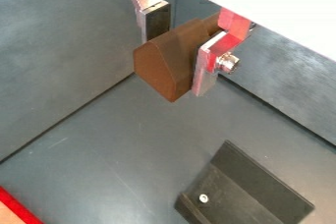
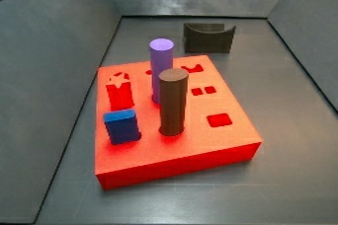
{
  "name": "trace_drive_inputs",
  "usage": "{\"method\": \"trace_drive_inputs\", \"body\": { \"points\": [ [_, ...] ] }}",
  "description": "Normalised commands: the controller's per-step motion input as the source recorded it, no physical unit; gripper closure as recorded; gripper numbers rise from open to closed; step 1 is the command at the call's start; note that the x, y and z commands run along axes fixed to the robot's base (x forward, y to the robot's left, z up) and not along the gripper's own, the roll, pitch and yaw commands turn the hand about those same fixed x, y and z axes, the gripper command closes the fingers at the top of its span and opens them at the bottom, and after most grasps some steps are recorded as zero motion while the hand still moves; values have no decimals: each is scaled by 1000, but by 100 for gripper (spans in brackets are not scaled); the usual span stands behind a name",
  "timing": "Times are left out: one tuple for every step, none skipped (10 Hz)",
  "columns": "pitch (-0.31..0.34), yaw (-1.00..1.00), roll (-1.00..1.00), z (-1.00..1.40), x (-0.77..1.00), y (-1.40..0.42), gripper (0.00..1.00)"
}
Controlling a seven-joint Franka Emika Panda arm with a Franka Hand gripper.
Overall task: Pick up the 3 prong object. Move up. Place the 3 prong object on the fixture. Regrasp the 3 prong object. Move to above the board. Insert the 3 prong object.
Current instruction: Place the 3 prong object on the fixture.
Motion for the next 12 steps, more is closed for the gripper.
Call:
{"method": "trace_drive_inputs", "body": {
  "points": [
    [137,-34,-148,-1,708,4,100],
    [-38,40,-1000,-81,1000,-136,100],
    [-34,33,-1000,-83,1000,-125,100],
    [-25,28,-1000,-76,1000,-84,100],
    [-4,20,-1000,-59,1000,-57,100],
    [10,16,-1000,-50,1000,-40,100],
    [51,1,-1000,-34,1000,-1,100],
    [62,-6,-1000,-32,1000,12,100],
    [82,-28,-1000,-34,1000,35,100],
    [89,-37,-1000,-34,958,40,100],
    [104,-63,-1000,-29,861,45,100],
    [105,-78,-901,-26,789,45,100]
  ]
}}
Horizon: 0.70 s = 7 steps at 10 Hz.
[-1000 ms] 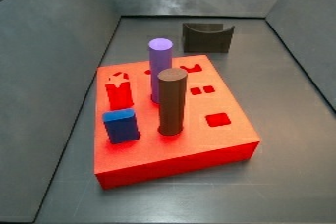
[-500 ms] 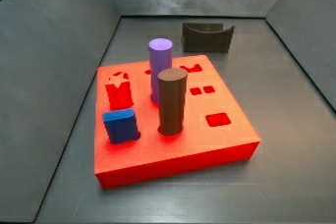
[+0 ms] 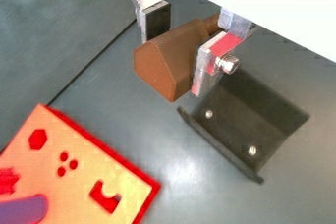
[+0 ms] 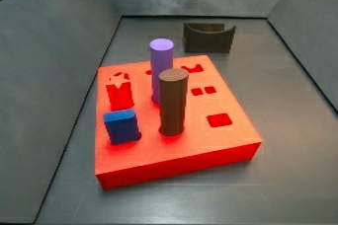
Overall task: Pick up the 3 prong object. Move up. Place the 3 prong object on the fixture. Regrasp the 3 prong object. Move to above the board. Insert the 3 prong object.
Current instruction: Place the 3 prong object on the fixture.
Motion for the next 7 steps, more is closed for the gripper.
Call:
{"method": "trace_drive_inputs", "body": {
  "points": [
    [95,-89,-750,-25,718,45,100],
    [82,-98,-540,-25,625,48,100],
    [73,-102,-381,-25,555,50,100],
    [65,-98,-249,-21,483,39,100],
    [53,-95,-175,-13,372,35,100],
    [49,-86,-157,-15,286,37,100],
    [47,-74,-148,-18,210,35,100]
  ]
}}
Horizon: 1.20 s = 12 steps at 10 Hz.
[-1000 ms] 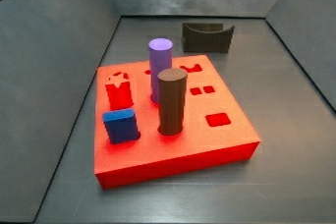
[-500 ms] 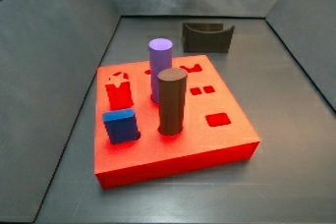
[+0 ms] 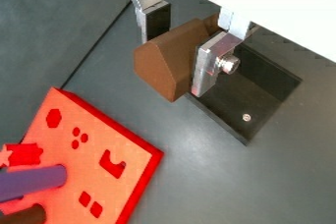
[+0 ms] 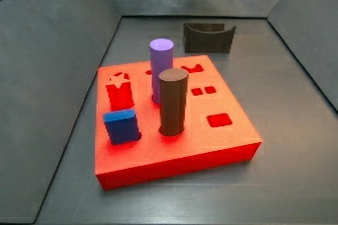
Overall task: Pick up the 3 prong object. Move up. Place the 3 prong object on the fixture. Regrasp the 3 prong object. Move to above the board. Insert the 3 prong object.
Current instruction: Place the 3 prong object on the fixture.
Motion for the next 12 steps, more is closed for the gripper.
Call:
{"method": "trace_drive_inputs", "body": {
  "points": [
    [210,-23,-1000,-1000,148,132,100],
    [204,-45,-1000,-1000,134,141,100],
    [221,-80,-1000,-1000,142,142,100],
    [227,-146,-851,-1000,166,139,100],
    [207,-167,-746,-1000,173,142,100],
    [161,-199,-529,-1000,181,146,100],
    [124,-214,-365,-1000,188,146,100],
    [72,-214,-218,-1000,200,133,100],
    [49,-209,-182,-926,186,125,100],
    [-1,-181,-163,-598,128,88,100],
    [-14,-167,-162,-475,114,75,100],
    [-42,-134,-133,-330,88,89,100]
  ]
}}
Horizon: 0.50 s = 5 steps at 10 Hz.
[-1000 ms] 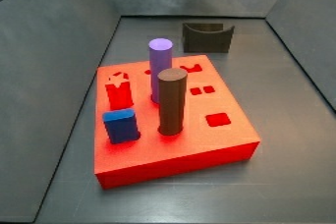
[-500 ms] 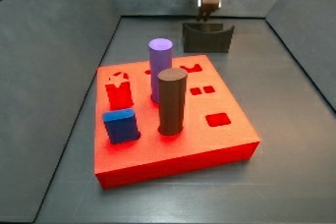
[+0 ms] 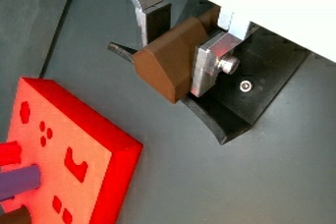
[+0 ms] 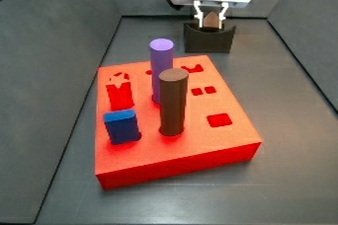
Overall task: Pick up the 3 prong object. Move up. Place the 3 prong object on the fixture. Regrasp the 3 prong object. Move to above the board. Insert the 3 prong object.
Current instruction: Place the 3 prong object on the fixture, then regrasp the 3 prong object.
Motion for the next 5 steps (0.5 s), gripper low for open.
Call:
{"method": "trace_drive_inputs", "body": {
  "points": [
    [-56,-119,-126,-308,77,99,100],
    [-58,-87,-125,-300,80,102,100],
    [-59,-68,-125,-296,81,103,100],
    [0,0,0,0,0,0,0],
    [25,-38,-9,1000,0,0,0]
  ]
}}
